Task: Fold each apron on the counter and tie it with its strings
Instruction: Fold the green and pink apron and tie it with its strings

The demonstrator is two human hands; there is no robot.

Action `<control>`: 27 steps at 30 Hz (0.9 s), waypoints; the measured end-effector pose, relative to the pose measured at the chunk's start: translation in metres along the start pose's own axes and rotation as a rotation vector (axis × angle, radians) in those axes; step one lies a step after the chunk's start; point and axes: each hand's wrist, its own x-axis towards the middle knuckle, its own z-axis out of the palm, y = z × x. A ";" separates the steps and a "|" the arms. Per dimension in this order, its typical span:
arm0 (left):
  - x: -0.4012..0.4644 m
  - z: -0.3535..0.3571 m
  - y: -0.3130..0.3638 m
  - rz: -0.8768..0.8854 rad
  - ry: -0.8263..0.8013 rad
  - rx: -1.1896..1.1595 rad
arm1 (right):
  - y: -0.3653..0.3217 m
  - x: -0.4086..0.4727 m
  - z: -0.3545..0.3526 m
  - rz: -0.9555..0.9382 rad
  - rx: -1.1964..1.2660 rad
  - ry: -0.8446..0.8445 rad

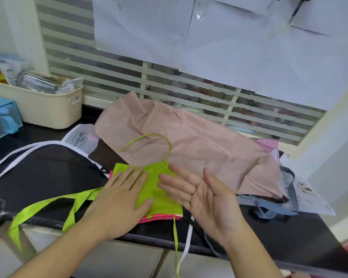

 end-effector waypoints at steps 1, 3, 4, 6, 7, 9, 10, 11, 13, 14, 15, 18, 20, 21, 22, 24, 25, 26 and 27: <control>0.000 0.000 0.000 0.001 -0.002 0.002 | 0.001 0.000 0.005 -0.019 -0.028 0.062; 0.000 -0.004 0.002 -0.001 -0.007 0.007 | 0.005 -0.001 0.012 -0.062 -0.107 0.164; -0.001 -0.005 0.002 -0.004 -0.009 0.003 | 0.007 -0.001 0.014 -0.069 -0.128 0.183; -0.001 -0.008 0.003 -0.011 -0.027 0.011 | 0.011 0.000 0.017 -0.081 -0.168 0.182; -0.001 -0.009 0.004 -0.011 -0.040 0.016 | 0.011 -0.001 0.018 -0.098 -0.204 0.173; -0.002 -0.010 0.003 -0.013 -0.044 0.005 | 0.013 0.000 0.016 -0.128 -0.278 0.130; -0.001 -0.009 0.004 -0.012 -0.043 -0.004 | 0.014 0.000 0.013 -0.148 -0.350 0.122; -0.001 -0.009 0.003 -0.011 -0.041 -0.009 | 0.016 0.002 0.013 -0.158 -0.458 0.160; -0.001 -0.008 0.003 -0.013 -0.045 -0.006 | 0.020 0.005 0.011 -0.149 -0.728 0.350; -0.001 -0.008 0.003 -0.014 -0.050 0.000 | 0.022 0.007 0.012 -0.141 -0.880 0.459; -0.001 -0.009 0.004 -0.016 -0.055 0.005 | 0.024 0.009 0.014 -0.111 -1.045 0.535; -0.001 -0.008 0.004 -0.030 -0.065 -0.004 | 0.032 0.014 0.024 0.115 -1.413 0.539; -0.001 -0.007 0.003 -0.041 -0.067 -0.025 | 0.034 0.018 0.026 0.144 -1.434 0.519; -0.002 -0.007 0.003 -0.046 -0.068 -0.038 | 0.033 0.021 0.026 0.125 -1.392 0.513; -0.002 -0.008 0.003 -0.049 -0.072 -0.046 | 0.031 0.022 0.027 0.107 -1.345 0.500; -0.002 -0.008 0.004 -0.053 -0.079 -0.055 | 0.029 0.023 0.029 0.074 -1.284 0.471; -0.001 -0.009 0.004 -0.055 -0.084 -0.062 | 0.028 0.023 0.030 0.060 -1.268 0.467; -0.001 -0.010 0.004 -0.058 -0.087 -0.073 | 0.028 0.021 0.030 0.057 -1.243 0.460; -0.001 -0.010 0.004 -0.060 -0.088 -0.082 | 0.028 0.019 0.031 0.069 -1.210 0.444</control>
